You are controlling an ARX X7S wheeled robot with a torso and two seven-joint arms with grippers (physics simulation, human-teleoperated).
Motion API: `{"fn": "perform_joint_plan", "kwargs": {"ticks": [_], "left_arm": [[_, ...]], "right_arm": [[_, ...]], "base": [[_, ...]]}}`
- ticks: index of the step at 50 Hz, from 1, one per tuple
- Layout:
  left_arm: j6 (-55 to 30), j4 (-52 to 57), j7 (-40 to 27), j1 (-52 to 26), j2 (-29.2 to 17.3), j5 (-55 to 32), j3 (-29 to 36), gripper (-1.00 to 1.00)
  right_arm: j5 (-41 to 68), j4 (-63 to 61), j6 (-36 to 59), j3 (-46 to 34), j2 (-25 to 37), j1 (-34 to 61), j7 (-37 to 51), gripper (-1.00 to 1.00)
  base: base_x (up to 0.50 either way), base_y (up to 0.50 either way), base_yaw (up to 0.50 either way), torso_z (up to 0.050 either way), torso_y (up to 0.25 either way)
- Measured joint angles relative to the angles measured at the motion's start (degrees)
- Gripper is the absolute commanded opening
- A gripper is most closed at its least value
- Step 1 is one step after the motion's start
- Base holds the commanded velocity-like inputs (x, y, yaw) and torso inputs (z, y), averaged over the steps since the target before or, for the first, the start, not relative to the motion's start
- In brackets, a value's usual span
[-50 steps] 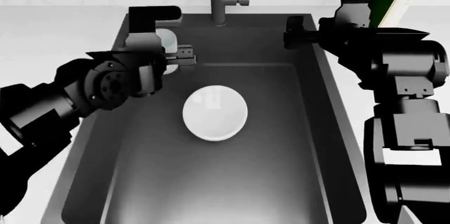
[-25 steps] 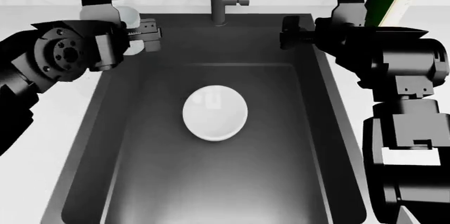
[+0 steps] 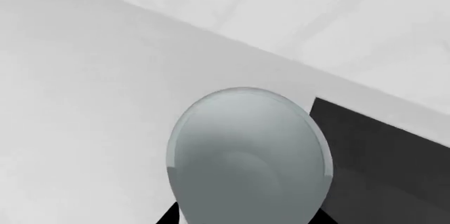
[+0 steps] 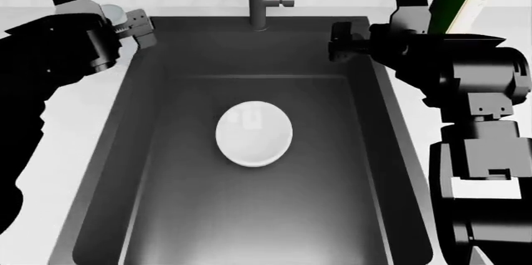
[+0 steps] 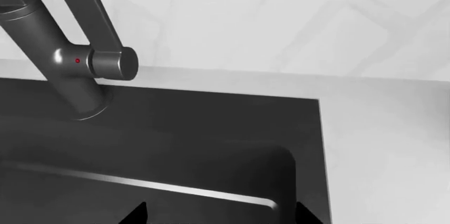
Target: Pick the cup and bowl from the sink and place them on the counter for drying.
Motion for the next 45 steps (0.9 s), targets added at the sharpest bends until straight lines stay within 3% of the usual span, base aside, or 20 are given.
{"fn": "perform_joint_plan", "kwargs": {"ticks": [22, 36, 37, 45], "left_arm": [[3.4, -4.7, -2.4, -0.2, -1.4, -5.7, 11.7, -1.0], [7.1, -5.6, -0.8, -0.4, -0.2, -16.5, 26.2, -1.0], [7.3, -5.7, -0.6, -0.4, -0.1, -17.4, 27.5, 1.0], [7.2, -6.3, -0.7, 1.3, -1.1, -32.2, 44.0, 1.0]], "right_arm": [[0.2, 1.4, -0.8, -0.7, -0.2, 0.1, -0.5, 1.0], [0.4, 1.6, -1.1, -1.0, -0.2, -0.4, -0.6, 1.0], [0.5, 1.5, -1.0, -1.0, -0.1, -0.4, -0.6, 1.0], [0.8, 0.9, -0.7, -1.0, 0.1, -0.8, -0.5, 1.0]], "base": [[0.0, 0.0, 0.0, 0.0, -0.001], [0.0, 0.0, 0.0, 0.0, -0.005], [0.0, 0.0, 0.0, 0.0, 0.0], [0.0, 0.0, 0.0, 0.0, 0.0]]}}
